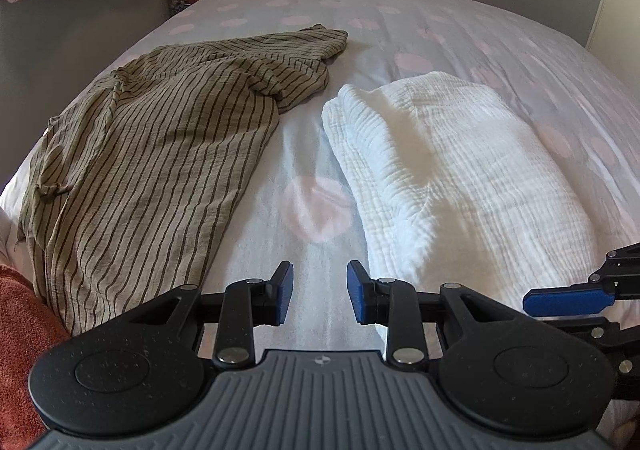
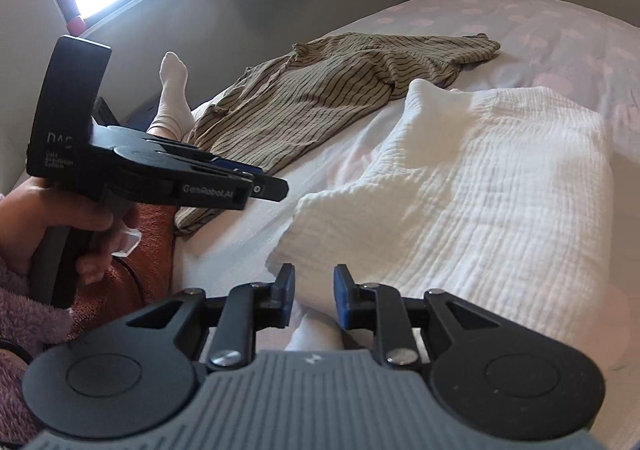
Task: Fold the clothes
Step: 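Position both open grippers around the folded white shirt bundle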
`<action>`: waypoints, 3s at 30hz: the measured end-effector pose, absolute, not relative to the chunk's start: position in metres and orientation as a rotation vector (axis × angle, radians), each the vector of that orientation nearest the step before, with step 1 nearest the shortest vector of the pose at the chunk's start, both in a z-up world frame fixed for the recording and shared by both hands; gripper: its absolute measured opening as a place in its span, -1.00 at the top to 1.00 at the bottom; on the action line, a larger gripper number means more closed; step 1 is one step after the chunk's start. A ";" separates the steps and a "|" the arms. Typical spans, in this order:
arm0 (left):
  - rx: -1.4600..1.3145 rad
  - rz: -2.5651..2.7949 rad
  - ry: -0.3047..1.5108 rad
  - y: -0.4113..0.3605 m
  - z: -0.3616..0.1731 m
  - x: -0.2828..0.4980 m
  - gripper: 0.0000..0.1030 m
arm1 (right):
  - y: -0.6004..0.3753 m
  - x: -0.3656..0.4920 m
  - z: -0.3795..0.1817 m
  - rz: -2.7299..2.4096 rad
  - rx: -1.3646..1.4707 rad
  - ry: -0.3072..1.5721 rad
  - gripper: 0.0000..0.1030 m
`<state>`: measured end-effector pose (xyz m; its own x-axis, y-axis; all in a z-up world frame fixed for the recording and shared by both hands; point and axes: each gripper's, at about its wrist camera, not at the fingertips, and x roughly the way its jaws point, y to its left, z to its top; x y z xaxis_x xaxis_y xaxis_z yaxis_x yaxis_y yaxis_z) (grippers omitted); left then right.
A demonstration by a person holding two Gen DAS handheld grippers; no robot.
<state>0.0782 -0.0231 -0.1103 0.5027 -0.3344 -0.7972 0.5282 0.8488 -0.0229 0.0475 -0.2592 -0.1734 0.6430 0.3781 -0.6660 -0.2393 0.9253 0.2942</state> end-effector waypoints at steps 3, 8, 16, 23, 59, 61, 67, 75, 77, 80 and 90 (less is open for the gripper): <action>0.175 -0.570 0.918 -0.021 -0.107 0.078 0.42 | -0.278 0.039 -0.170 0.280 0.148 0.796 0.40; 0.128 -0.632 0.926 -0.031 -0.106 0.076 0.16 | -0.319 0.027 -0.170 0.084 0.139 0.820 0.37; 0.163 -0.601 1.051 -0.059 -0.146 0.091 0.36 | -0.366 0.026 -0.203 -0.062 0.296 0.926 0.36; 0.102 -0.566 1.140 -0.046 -0.166 0.095 0.34 | -0.375 0.025 -0.236 -0.050 0.376 0.998 0.36; 0.007 -0.510 1.003 -0.071 -0.177 0.159 -0.01 | -0.370 0.099 -0.203 -0.147 0.266 0.864 0.25; 0.010 -0.507 0.997 -0.072 -0.174 0.157 -0.01 | -0.371 0.099 -0.201 -0.143 0.267 0.867 0.25; -0.050 -0.498 1.006 -0.065 -0.163 0.157 -0.12 | -0.384 0.091 -0.184 -0.148 0.309 0.809 -0.31; -0.274 -0.508 1.144 -0.045 -0.177 0.169 -0.21 | -0.411 0.091 -0.187 -0.182 0.413 0.798 -0.42; -0.306 -0.526 1.149 -0.043 -0.180 0.171 -0.28 | -0.414 0.093 -0.191 -0.173 0.433 0.807 -0.42; -0.326 -0.542 1.159 -0.044 -0.184 0.175 -0.28 | -0.417 0.098 -0.198 -0.157 0.458 0.818 -0.42; -0.286 -0.628 1.155 -0.068 -0.190 0.189 -0.28 | -0.441 0.125 -0.218 -0.132 0.594 0.809 -0.42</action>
<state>0.1892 -0.0675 -0.1896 0.2585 -0.5965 -0.7599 0.3131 0.7959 -0.5182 0.1252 -0.4407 -0.2183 0.6919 0.1095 -0.7137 0.3315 0.8299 0.4487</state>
